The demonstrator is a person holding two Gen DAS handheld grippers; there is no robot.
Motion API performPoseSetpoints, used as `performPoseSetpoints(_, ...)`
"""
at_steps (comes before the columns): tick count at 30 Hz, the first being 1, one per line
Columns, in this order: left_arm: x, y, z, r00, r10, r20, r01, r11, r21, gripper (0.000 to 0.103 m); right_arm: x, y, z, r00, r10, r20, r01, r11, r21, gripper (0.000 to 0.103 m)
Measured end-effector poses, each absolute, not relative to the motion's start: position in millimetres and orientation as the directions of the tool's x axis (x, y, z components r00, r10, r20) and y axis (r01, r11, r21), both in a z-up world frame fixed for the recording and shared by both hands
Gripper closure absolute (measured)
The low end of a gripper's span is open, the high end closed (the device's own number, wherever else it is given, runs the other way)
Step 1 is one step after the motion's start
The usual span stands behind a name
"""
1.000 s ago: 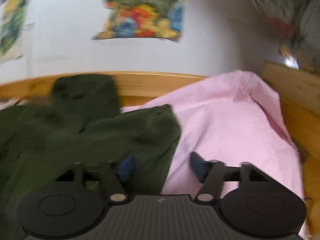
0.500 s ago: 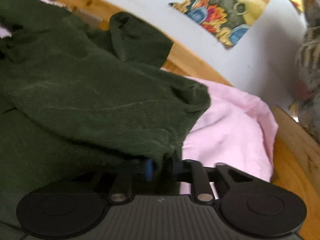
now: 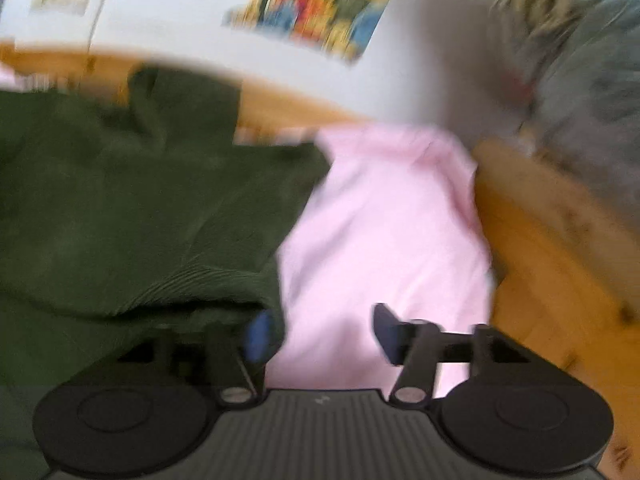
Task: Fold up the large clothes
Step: 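Open the right gripper to release the folded side and withdraw, then move the left gripper to the other sleeve and grasp its cuff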
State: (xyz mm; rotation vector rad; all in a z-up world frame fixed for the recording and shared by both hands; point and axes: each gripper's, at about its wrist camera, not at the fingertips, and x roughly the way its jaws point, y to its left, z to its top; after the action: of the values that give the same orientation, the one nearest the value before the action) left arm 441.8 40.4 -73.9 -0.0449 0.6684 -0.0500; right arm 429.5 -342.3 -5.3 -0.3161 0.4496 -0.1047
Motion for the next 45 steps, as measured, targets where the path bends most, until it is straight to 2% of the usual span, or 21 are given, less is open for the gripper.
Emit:
performPoseSetpoints(2,440.1,40.6,-74.8,0.789,-0.064,-0.611,0.036,0.998,-0.057,0.000,428.5,-333.1,11.9,0.928,-0.172,-0.331,0.048,0.935,-0.350,0.030)
performPoseSetpoints(4,440.0,38.2,-74.3,0.791,-0.060,-0.609,0.035,0.998,-0.053,0.000,444.9,-317.0,23.5,0.933,-0.155,-0.324,0.027,0.929,-0.369,0.028)
performPoseSetpoints(7,438.7,38.6,-74.4,0.794,-0.063,-0.604,0.036,0.998,-0.056,0.000,467.9,-300.1,29.4,0.904,-0.165,-0.394,-0.007,0.916,-0.401,0.019)
performPoseSetpoints(12,435.6,44.2,-78.3,0.808,-0.088,-0.583,0.047,0.995,-0.086,0.000,449.2,-313.5,16.8,0.843,-0.306,-0.442,0.035,0.851,-0.524,0.017)
performPoseSetpoints(14,433.9,43.6,-80.3,0.817,-0.086,-0.570,0.047,0.995,-0.083,0.000,444.9,-331.9,11.5,0.801,-0.328,-0.501,0.069,0.882,-0.467,0.017)
performPoseSetpoints(17,434.0,42.0,-80.9,0.819,-0.078,-0.569,0.044,0.996,-0.073,0.000,446.3,-356.7,-6.5,0.696,-0.439,-0.569,0.166,0.869,-0.467,0.024)
performPoseSetpoints(19,434.4,43.2,-80.7,0.817,-0.083,-0.570,0.046,0.996,-0.080,0.000,435.8,-378.4,-8.4,0.689,-0.387,-0.612,0.216,0.917,-0.337,0.027)
performPoseSetpoints(21,433.9,44.1,-80.8,0.818,-0.088,-0.569,0.049,0.995,-0.083,0.000,426.3,-387.1,5.0,0.741,-0.359,-0.568,0.292,0.933,-0.208,0.024)
performPoseSetpoints(22,433.8,43.9,-80.9,0.818,-0.087,-0.568,0.049,0.995,-0.082,0.000,427.8,-383.6,14.5,0.788,-0.341,-0.513,0.293,0.940,-0.175,0.018)
performPoseSetpoints(24,433.6,43.3,-81.3,0.820,-0.083,-0.566,0.048,0.996,-0.077,0.000,440.7,-368.5,30.7,0.848,-0.302,-0.435,0.247,0.952,-0.178,0.013)
performPoseSetpoints(26,433.2,43.2,-81.4,0.821,-0.082,-0.565,0.047,0.996,-0.077,0.000,474.4,-338.0,39.4,0.885,-0.239,-0.399,0.159,0.962,-0.222,0.013)
performPoseSetpoints(29,432.1,42.8,-81.5,0.824,-0.079,-0.561,0.044,0.996,-0.076,0.000,517.5,-287.8,39.4,0.909,-0.196,-0.368,0.074,0.945,-0.319,0.028)
performPoseSetpoints(31,431.1,43.8,-81.8,0.826,-0.082,-0.557,0.046,0.996,-0.078,0.000,551.7,-269.4,37.3,0.916,-0.169,-0.363,0.022,0.926,-0.376,0.060)
performPoseSetpoints(32,430.6,44.2,-82.1,0.828,-0.083,-0.555,0.046,0.996,-0.080,0.000,565.1,-266.3,36.6,0.908,-0.173,-0.383,0.008,0.919,-0.395,0.069)
performPoseSetpoints(33,430.4,44.4,-82.2,0.829,-0.083,-0.553,0.047,0.996,-0.080,0.000,578.1,-264.2,32.3,0.886,-0.196,-0.421,0.012,0.916,-0.401,0.093)
performPoseSetpoints(34,430.3,44.7,-82.5,0.830,-0.084,-0.552,0.048,0.996,-0.079,0.000,594.2,-266.5,32.1,0.865,-0.208,-0.456,0.022,0.925,-0.379,0.096)
performPoseSetpoints(37,430.2,45.2,-83.0,0.831,-0.086,-0.550,0.051,0.996,-0.080,0.000,612.5,-273.0,32.8,0.875,-0.228,-0.427,0.082,0.939,-0.334,0.097)
performPoseSetpoints(40,430.4,46.1,-82.9,0.830,-0.090,-0.550,0.053,0.995,-0.083,0.000,626.9,-278.7,34.5,0.873,-0.340,-0.349,0.176,0.888,-0.426,0.103)
performPoseSetpoints(42,430.1,46.2,-82.7,0.831,-0.091,-0.549,0.054,0.995,-0.084,0.000,630.0,-296.8,38.1,0.856,-0.342,-0.388,0.206,0.914,-0.350,0.101)
performPoseSetpoints(44,429.5,46.0,-83.1,0.834,-0.090,-0.545,0.053,0.995,-0.083,0.000,613.4,-305.0,42.8,0.876,-0.319,-0.362,0.213,0.929,-0.303,0.088)
performPoseSetpoints(45,429.2,45.8,-83.3,0.835,-0.089,-0.544,0.053,0.995,-0.082,0.000,601.0,-303.7,43.0,0.891,-0.292,-0.349,0.185,0.933,-0.308,0.071)
